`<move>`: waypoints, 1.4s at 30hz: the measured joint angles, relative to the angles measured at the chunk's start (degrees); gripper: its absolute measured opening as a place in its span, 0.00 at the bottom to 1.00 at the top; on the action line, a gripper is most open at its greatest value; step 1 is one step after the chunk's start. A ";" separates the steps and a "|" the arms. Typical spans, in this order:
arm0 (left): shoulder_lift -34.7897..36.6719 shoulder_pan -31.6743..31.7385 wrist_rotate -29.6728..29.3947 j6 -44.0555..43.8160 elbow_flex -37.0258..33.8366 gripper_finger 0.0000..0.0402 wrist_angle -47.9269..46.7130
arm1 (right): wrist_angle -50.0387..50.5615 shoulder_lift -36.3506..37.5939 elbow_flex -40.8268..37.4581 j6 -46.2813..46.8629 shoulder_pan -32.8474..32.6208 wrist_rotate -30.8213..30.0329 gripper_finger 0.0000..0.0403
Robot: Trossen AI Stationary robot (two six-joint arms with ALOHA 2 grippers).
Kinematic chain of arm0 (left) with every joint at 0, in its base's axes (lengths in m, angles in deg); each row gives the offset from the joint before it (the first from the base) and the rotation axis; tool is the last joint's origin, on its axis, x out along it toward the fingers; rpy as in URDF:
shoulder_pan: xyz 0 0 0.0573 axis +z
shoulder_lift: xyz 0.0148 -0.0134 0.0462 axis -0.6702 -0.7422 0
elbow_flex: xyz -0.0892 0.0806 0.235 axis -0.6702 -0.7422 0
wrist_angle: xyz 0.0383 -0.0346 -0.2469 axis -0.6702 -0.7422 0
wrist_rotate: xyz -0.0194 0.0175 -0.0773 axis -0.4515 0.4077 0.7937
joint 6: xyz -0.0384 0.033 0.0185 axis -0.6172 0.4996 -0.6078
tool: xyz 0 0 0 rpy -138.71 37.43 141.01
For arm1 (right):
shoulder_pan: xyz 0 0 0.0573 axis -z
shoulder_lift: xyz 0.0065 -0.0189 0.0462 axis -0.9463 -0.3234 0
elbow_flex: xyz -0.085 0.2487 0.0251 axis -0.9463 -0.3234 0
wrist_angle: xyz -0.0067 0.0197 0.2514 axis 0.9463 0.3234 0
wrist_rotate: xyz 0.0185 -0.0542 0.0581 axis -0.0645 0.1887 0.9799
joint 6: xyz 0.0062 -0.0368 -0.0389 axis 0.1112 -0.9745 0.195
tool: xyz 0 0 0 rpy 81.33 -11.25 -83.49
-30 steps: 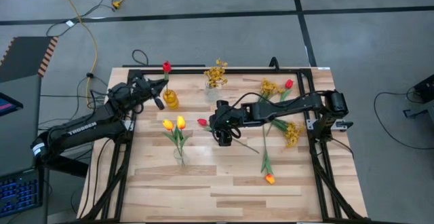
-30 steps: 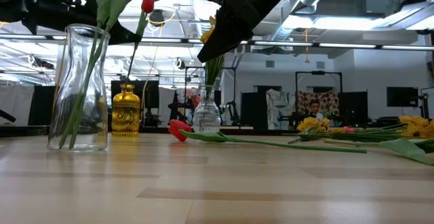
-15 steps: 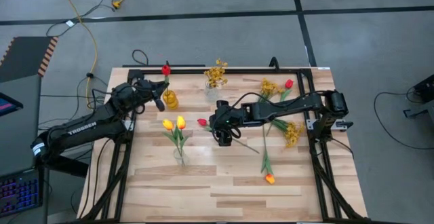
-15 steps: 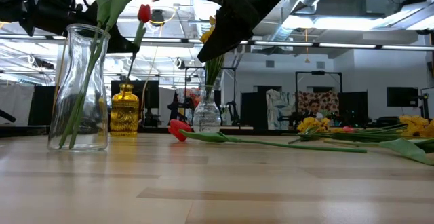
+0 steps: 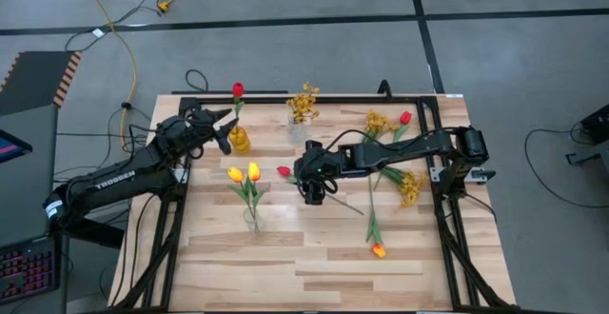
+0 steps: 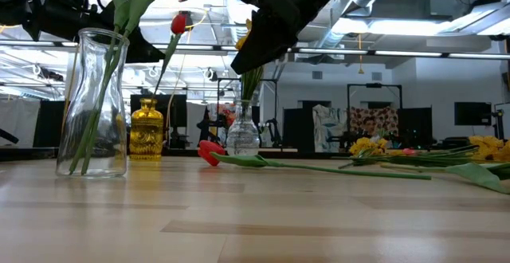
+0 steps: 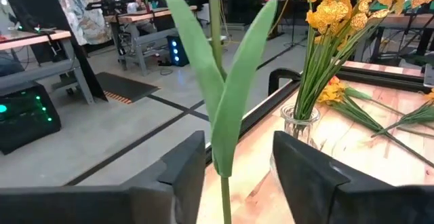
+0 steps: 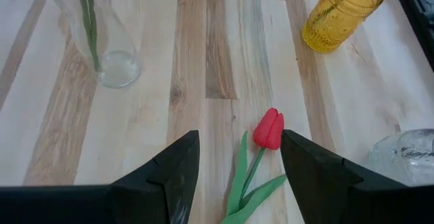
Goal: Sort flowers into vase by color
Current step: Put the bottom red flower into the yellow vase
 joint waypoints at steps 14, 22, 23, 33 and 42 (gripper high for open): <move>4.60 -0.02 -1.55 2.32 0.09 0.51 -0.02 | 8.20 0.00 4.14 0.22 -0.02 -0.07 0.58; 11.26 -0.02 -1.76 2.64 0.09 0.51 -2.03 | 13.13 -0.08 6.21 8.20 0.41 -0.11 0.58; 11.91 -0.02 -1.70 2.64 0.09 0.51 -2.41 | 13.62 -0.41 6.21 9.80 0.56 -0.11 0.58; 14.81 -0.02 -1.47 2.56 0.09 0.51 -6.33 | 13.42 -8.63 6.19 13.70 0.61 -0.09 0.58; 14.73 -0.02 -1.45 2.84 0.09 0.51 -7.37 | 12.69 -13.34 6.16 13.73 2.14 -0.23 0.58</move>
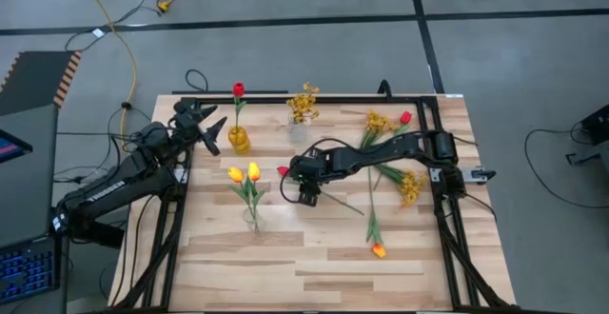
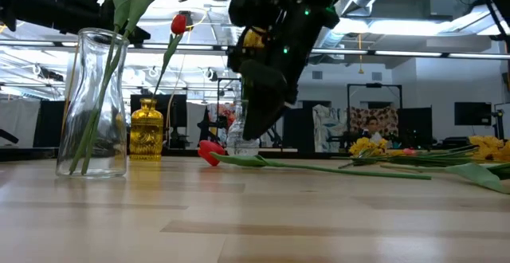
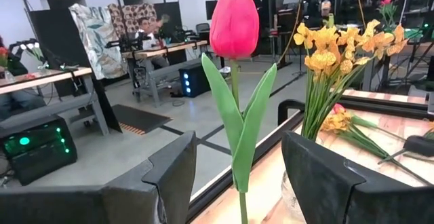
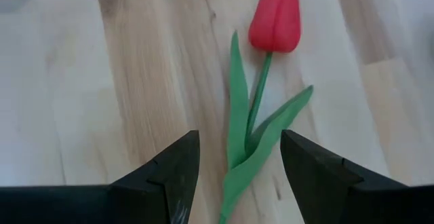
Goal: Sort flowers into vase by color
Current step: Put the bottom red flower into the yellow vase
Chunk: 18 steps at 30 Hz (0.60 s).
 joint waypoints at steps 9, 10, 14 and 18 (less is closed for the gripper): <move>0.01 0.00 0.40 0.01 0.00 0.51 -0.05 | -1.70 -2.38 0.09 1.36 0.52 0.12 0.58; 0.00 0.00 0.41 0.00 0.00 0.51 -0.09 | -1.39 -2.83 0.08 1.38 0.52 0.15 0.58; 0.00 0.00 0.42 0.00 0.00 0.51 -0.28 | -1.39 -5.03 -0.07 1.51 0.52 0.14 0.58; 0.01 0.00 0.43 0.00 0.00 0.51 -0.28 | -1.60 -5.62 0.04 1.50 0.57 0.11 0.56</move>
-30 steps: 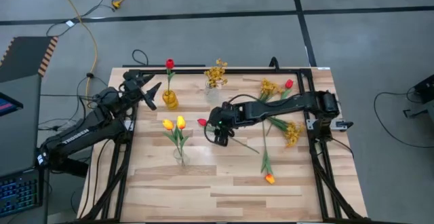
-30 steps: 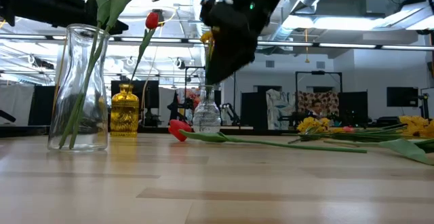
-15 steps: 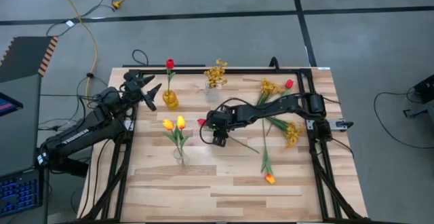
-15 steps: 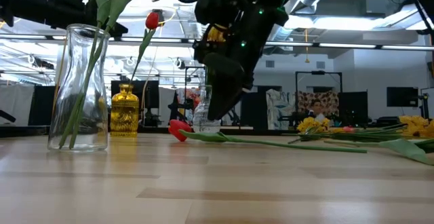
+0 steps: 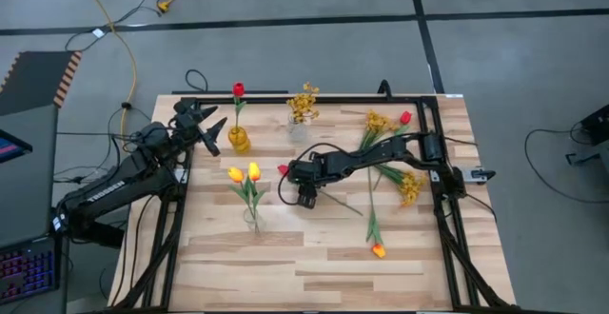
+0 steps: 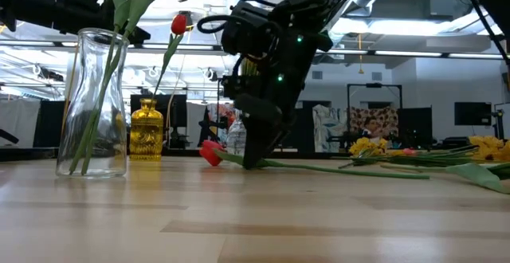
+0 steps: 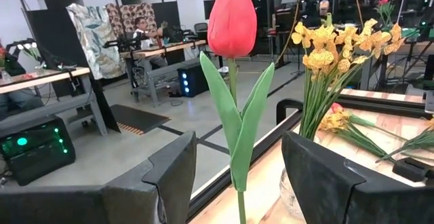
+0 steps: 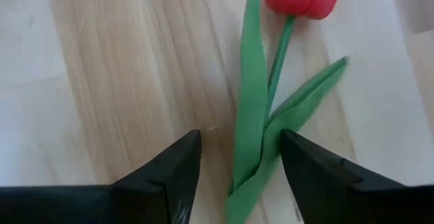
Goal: Sort flowers into vase by color
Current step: Put the bottom red flower into the yellow vase
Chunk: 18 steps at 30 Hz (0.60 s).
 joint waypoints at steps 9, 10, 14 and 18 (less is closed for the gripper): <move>0.01 0.00 0.00 -0.22 0.00 0.51 0.00 | 0.63 0.04 0.00 2.32 1.02 0.12 0.32; 0.00 0.01 0.01 -0.22 0.00 0.51 -0.01 | 0.71 0.04 0.00 3.11 1.13 0.16 0.28; 0.01 0.00 -0.01 -0.22 0.00 0.51 0.00 | 0.99 0.24 0.00 5.18 1.50 0.17 0.15; 0.00 0.00 -0.01 -0.40 0.00 0.51 -0.02 | 1.01 0.28 0.00 5.42 1.51 0.17 0.06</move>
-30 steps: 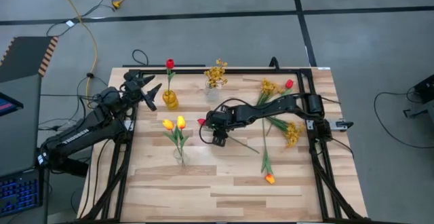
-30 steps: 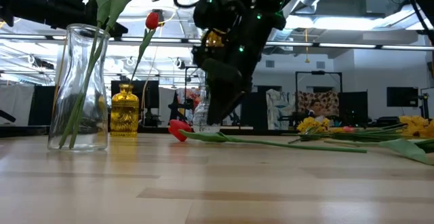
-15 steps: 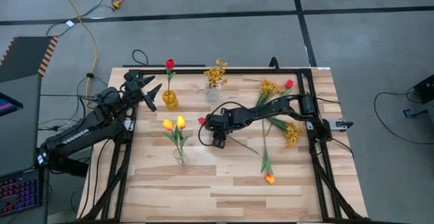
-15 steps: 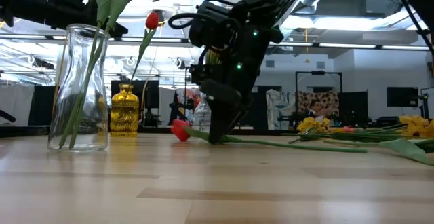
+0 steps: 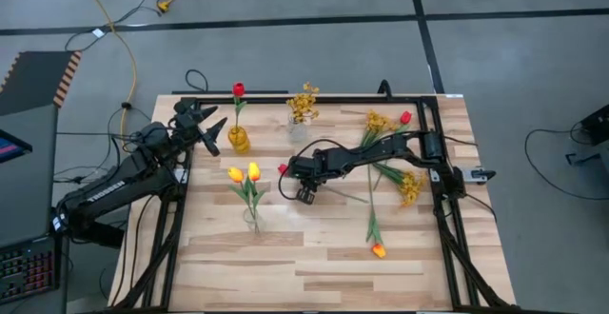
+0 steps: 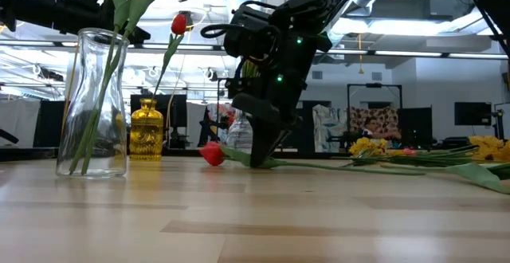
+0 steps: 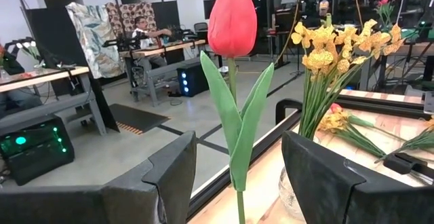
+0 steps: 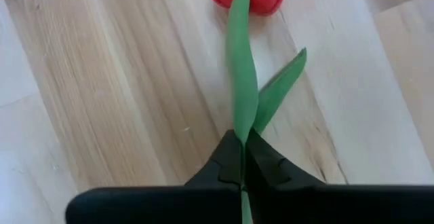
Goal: Sort flowers into vase by color
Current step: Put the bottom red flower into the yellow vase
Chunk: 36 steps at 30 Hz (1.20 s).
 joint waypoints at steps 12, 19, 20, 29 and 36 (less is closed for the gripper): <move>-0.01 0.00 -0.11 1.88 1.93 0.51 0.32 | 8.22 0.33 8.40 -1.42 -0.17 0.12 0.08; 0.01 0.00 0.25 1.93 4.69 0.51 -0.17 | 15.80 0.40 16.49 -2.53 -0.32 0.14 0.06; 0.01 0.02 0.63 1.93 4.89 0.51 -0.14 | 16.78 0.59 17.38 -2.54 -0.48 0.10 0.06; 0.40 0.00 1.70 1.94 7.76 0.51 -5.35 | 17.89 7.69 18.53 -3.30 -1.77 -3.12 0.06; 3.20 0.02 3.13 1.92 7.89 0.51 -5.68 | 17.44 11.64 18.53 -4.75 -2.07 -11.46 0.06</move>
